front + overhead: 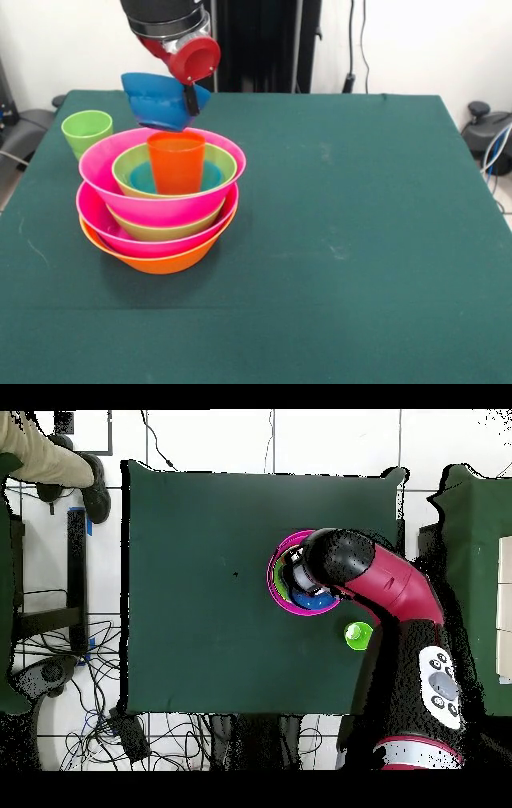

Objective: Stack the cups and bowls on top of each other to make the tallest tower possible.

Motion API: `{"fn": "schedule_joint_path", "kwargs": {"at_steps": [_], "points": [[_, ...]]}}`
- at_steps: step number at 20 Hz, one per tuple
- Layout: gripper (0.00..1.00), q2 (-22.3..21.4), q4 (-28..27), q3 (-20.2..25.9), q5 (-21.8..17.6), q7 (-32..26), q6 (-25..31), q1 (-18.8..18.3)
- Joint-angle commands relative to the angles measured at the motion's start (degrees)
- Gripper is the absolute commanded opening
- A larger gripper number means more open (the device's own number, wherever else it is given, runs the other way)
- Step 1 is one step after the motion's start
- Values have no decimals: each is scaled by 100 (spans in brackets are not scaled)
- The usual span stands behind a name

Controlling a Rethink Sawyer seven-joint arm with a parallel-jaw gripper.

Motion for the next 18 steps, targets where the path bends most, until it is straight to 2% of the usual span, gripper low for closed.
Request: {"fn": "schedule_joint_path", "kwargs": {"at_steps": [1, 11, 18], "points": [[0, 233, 200, 788, 19, -215, 10, 11], [0, 209, 411, 1155, 339, -195, 145, -101], [0, 319, 497, 1382, 536, -277, 720, -312]]}}
